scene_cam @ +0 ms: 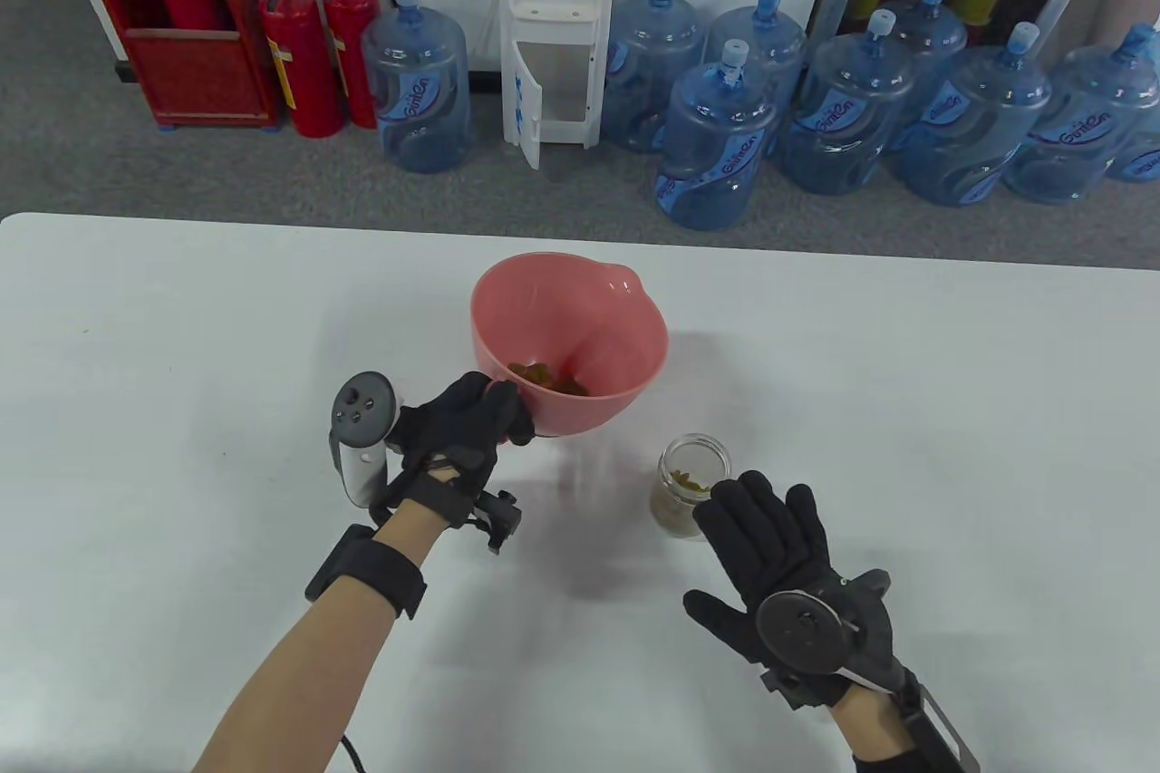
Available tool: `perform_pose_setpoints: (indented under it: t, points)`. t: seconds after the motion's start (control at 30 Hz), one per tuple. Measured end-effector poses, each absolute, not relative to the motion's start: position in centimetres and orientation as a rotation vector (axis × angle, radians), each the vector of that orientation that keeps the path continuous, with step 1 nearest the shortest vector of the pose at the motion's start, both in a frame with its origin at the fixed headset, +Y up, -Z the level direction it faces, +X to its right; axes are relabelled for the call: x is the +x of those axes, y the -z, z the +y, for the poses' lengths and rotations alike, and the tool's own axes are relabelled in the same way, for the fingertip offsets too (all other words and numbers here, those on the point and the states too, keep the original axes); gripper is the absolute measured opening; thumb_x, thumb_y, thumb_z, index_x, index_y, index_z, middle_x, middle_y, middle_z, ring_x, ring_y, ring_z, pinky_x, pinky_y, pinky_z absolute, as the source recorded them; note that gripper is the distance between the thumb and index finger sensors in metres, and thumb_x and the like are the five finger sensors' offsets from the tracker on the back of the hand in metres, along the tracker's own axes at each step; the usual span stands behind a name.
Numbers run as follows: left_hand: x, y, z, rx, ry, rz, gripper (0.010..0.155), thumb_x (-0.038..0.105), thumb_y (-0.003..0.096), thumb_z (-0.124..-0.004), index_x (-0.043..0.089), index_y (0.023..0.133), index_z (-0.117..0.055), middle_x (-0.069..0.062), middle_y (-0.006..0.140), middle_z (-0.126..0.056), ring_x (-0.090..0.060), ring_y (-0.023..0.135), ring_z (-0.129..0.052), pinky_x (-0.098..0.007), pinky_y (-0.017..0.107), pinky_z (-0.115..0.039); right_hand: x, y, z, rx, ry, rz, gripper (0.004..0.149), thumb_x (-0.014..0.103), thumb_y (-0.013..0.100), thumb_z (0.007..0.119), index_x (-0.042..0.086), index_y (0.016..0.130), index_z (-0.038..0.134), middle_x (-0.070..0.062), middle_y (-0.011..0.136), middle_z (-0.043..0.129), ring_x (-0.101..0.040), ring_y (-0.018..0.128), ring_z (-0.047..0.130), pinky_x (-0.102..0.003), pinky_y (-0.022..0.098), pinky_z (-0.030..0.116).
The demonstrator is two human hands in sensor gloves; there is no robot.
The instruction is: Hold salad bowl and receive raisins poured from storage jar
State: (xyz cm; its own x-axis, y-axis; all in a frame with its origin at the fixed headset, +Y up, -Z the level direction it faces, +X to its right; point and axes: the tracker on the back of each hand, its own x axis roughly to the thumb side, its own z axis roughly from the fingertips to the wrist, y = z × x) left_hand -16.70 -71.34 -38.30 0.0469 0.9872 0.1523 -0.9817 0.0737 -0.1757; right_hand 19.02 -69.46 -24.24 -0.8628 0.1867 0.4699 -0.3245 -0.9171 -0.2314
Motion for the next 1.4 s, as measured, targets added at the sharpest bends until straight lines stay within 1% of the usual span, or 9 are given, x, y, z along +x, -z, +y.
perform_pose_setpoints:
  t: [0.27,0.43,0.53,0.63,0.77,0.97,1.1,1.23,1.4]
  points:
    - [-17.2,37.8,-73.0,-0.077,-1.493,-0.226,0.032,0.049,0.0418,-0.073,0.022,0.052,-0.086,0.000,0.052,-0.097,-0.036,0.051,-0.097,-0.056,0.059,-0.071,19.3,24.3,-69.4,0.642,-2.757,-0.447,0.089,0.071,0.033,0.070,0.041,0.103,0.024,0.006,0.113,0.026,-0.025,0.111,0.033,-0.057,0.078,0.022]
    - [-18.1,36.6,-73.5,-0.180,-1.475,-0.174,0.034,0.047,0.0432,-0.071,0.019,0.058,-0.085,-0.003,0.060,-0.095,-0.041,0.068,-0.088,-0.055,0.071,-0.059,19.2,24.4,-69.5,0.644,-2.748,-0.446,0.089,0.071,0.033,0.071,0.041,0.103,0.024,0.006,0.113,0.026,-0.024,0.111,0.033,-0.057,0.078,0.022]
    - [-18.6,35.9,-73.5,-0.210,-1.396,-0.134,0.037,0.048,0.0440,-0.069,0.020,0.063,-0.082,-0.003,0.068,-0.091,-0.046,0.081,-0.078,-0.059,0.071,-0.050,19.1,24.4,-69.6,0.645,-2.746,-0.440,0.089,0.071,0.033,0.071,0.041,0.103,0.024,0.007,0.113,0.026,-0.024,0.111,0.033,-0.057,0.078,0.022]
    - [-19.1,35.4,-73.6,-0.216,-1.309,-0.111,0.040,0.050,0.0444,-0.067,0.021,0.066,-0.081,-0.003,0.074,-0.087,-0.043,0.089,-0.075,-0.059,0.070,-0.050,18.8,24.4,-69.5,0.645,-2.742,-0.450,0.089,0.071,0.033,0.070,0.041,0.102,0.024,0.007,0.113,0.026,-0.024,0.111,0.033,-0.057,0.078,0.022]
    - [-19.4,34.8,-74.0,-0.264,-1.324,-0.070,0.043,0.050,0.0455,-0.065,0.019,0.072,-0.077,-0.006,0.083,-0.079,-0.044,0.097,-0.061,-0.061,0.072,-0.041,18.2,24.4,-69.4,0.645,-2.728,-0.445,0.089,0.071,0.033,0.070,0.041,0.103,0.024,0.007,0.113,0.026,-0.024,0.111,0.034,-0.057,0.078,0.022]
    - [-20.1,33.9,-73.9,-0.214,-1.155,-0.070,0.059,0.057,0.0456,-0.061,0.018,0.089,-0.065,-0.010,0.099,-0.062,-0.048,0.101,-0.047,-0.061,0.072,-0.032,17.4,24.2,-69.5,0.667,-2.727,-0.446,0.089,0.071,0.033,0.070,0.041,0.103,0.024,0.006,0.113,0.026,-0.024,0.111,0.033,-0.058,0.078,0.022]
    - [-21.7,32.7,-72.6,-0.103,-1.074,-0.083,0.071,0.056,0.0456,-0.062,0.017,0.103,-0.049,-0.013,0.106,-0.051,-0.050,0.103,-0.042,-0.061,0.072,-0.029,17.4,24.2,-69.5,0.660,-2.714,-0.437,0.088,0.071,0.033,0.070,0.041,0.103,0.024,0.006,0.113,0.026,-0.024,0.111,0.033,-0.057,0.078,0.023]
    - [-23.1,30.7,-70.3,0.042,-0.924,-0.147,0.072,0.054,0.0459,-0.062,0.017,0.106,-0.046,-0.014,0.108,-0.048,-0.050,0.104,-0.039,-0.062,0.073,-0.028,17.3,24.4,-69.8,0.653,-2.709,-0.419,0.088,0.071,0.033,0.070,0.041,0.103,0.025,0.006,0.113,0.026,-0.024,0.111,0.033,-0.058,0.078,0.023]
    - [-22.3,27.0,-67.0,0.144,-0.578,-0.343,0.072,0.056,0.0457,-0.062,0.023,0.108,-0.047,-0.013,0.111,-0.045,-0.050,0.106,-0.037,-0.062,0.073,-0.028,17.1,24.4,-69.8,0.667,-2.710,-0.414,0.088,0.071,0.033,0.070,0.041,0.103,0.025,0.007,0.113,0.026,-0.024,0.111,0.033,-0.058,0.078,0.022]
